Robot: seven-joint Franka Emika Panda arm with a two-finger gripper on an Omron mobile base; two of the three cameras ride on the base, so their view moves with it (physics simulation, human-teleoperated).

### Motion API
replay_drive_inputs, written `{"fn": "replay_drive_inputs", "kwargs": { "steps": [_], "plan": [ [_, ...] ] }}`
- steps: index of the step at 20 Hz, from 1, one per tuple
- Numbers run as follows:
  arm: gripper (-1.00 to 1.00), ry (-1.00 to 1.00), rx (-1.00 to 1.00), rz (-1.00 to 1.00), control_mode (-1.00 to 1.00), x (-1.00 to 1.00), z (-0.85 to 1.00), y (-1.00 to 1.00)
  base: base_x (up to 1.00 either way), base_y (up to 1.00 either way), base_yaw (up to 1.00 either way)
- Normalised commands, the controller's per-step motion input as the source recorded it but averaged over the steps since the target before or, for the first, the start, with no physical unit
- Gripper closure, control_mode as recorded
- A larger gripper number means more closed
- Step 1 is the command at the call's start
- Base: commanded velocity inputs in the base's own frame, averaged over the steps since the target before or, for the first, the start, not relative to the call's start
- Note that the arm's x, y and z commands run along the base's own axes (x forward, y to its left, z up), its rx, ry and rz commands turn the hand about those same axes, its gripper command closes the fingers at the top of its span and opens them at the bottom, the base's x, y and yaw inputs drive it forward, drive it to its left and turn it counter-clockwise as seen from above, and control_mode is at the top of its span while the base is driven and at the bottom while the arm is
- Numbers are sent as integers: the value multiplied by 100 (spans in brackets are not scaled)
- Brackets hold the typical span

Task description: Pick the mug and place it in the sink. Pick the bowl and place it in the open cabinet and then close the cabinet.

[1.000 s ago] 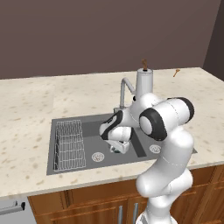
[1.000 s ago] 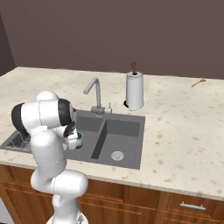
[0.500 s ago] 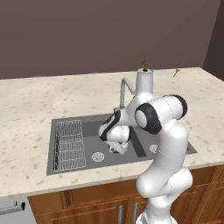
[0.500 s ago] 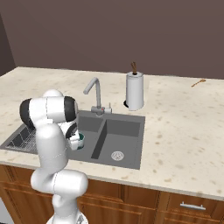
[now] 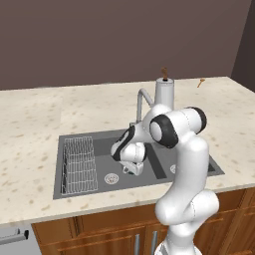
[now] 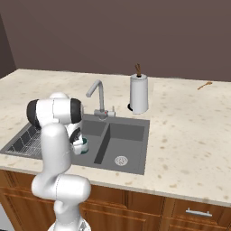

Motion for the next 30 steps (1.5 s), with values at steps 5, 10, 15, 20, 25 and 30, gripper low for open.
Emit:
{"fn": "replay_drive_inputs", "kwargs": {
  "steps": [5, 10, 15, 20, 25, 30],
  "plan": [
    [100, 0, 0, -1, -100, 16, -22, 0, 0, 0, 0],
    [-100, 0, 0, -1, -100, 10, -18, 0, 0, 0, 0],
    [-100, -7, 0, -1, -100, -18, 0, -10, 0, 0, 0],
    [-100, -16, 0, 0, -100, -41, 2, -2, 0, 0, 0],
    [-100, -19, 0, 0, -100, -59, 19, -2, 0, 0, 0],
    [-100, -5, -1, 0, -100, -46, 61, -4, 0, 0, 0]
  ]
}}
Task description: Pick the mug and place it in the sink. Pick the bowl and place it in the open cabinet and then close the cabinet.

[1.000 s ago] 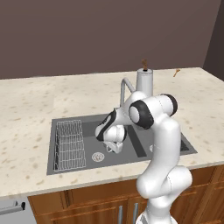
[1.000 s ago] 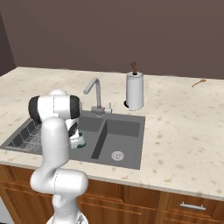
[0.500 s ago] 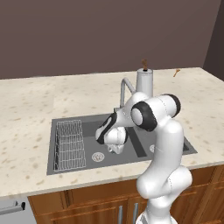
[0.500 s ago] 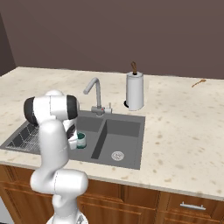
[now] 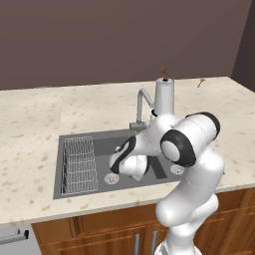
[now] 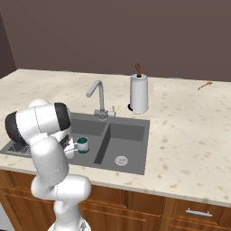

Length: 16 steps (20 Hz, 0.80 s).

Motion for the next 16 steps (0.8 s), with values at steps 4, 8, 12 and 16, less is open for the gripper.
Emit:
{"fn": "replay_drive_inputs", "kwargs": {
  "steps": [4, 8, 12, 16],
  "plan": [
    [-100, 2, -3, 0, -100, -15, 98, 0, 0, 0, 0],
    [-100, 13, -3, 0, -100, -1, 100, 0, 0, 0, 0],
    [-100, 21, -5, 0, -100, 0, 100, 0, 0, 0, 0],
    [-100, 22, -5, 0, -100, -3, 100, 0, 0, 0, 0]
  ]
}}
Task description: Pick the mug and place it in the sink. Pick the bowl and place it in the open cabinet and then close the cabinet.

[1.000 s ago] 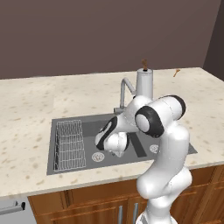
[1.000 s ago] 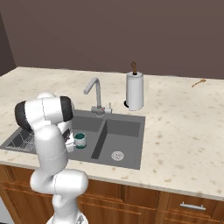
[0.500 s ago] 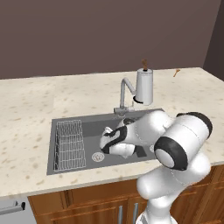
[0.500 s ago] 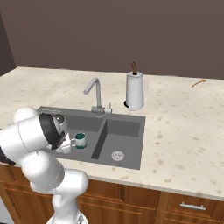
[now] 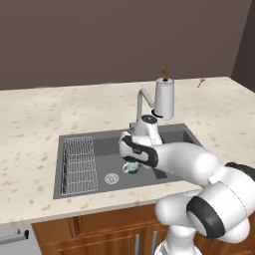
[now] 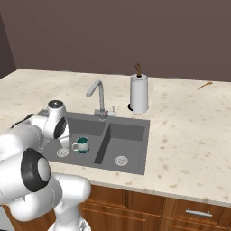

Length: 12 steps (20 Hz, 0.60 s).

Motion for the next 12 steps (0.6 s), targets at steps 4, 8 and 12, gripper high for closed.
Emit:
{"fn": "replay_drive_inputs", "kwargs": {
  "steps": [4, 8, 12],
  "plan": [
    [-100, 13, -8, 0, -100, 0, 89, 0, 0, 0, 0],
    [-100, 2, -13, 14, -100, -13, 57, 0, 0, 0, 0],
    [-100, -6, -13, 19, -100, -26, 44, 0, 0, 0, 0]
  ]
}}
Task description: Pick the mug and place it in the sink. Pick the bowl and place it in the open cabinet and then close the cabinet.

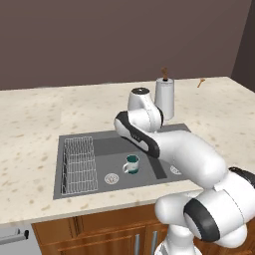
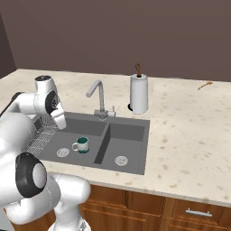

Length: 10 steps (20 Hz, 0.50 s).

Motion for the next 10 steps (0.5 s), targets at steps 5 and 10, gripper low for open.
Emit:
{"fn": "replay_drive_inputs", "kwargs": {
  "steps": [5, 10],
  "plan": [
    [-100, -8, -4, 21, -100, -30, 18, -11, 0, 0, 0],
    [-100, -5, 0, 18, -100, -7, 14, -16, 0, 0, 0]
  ]
}}
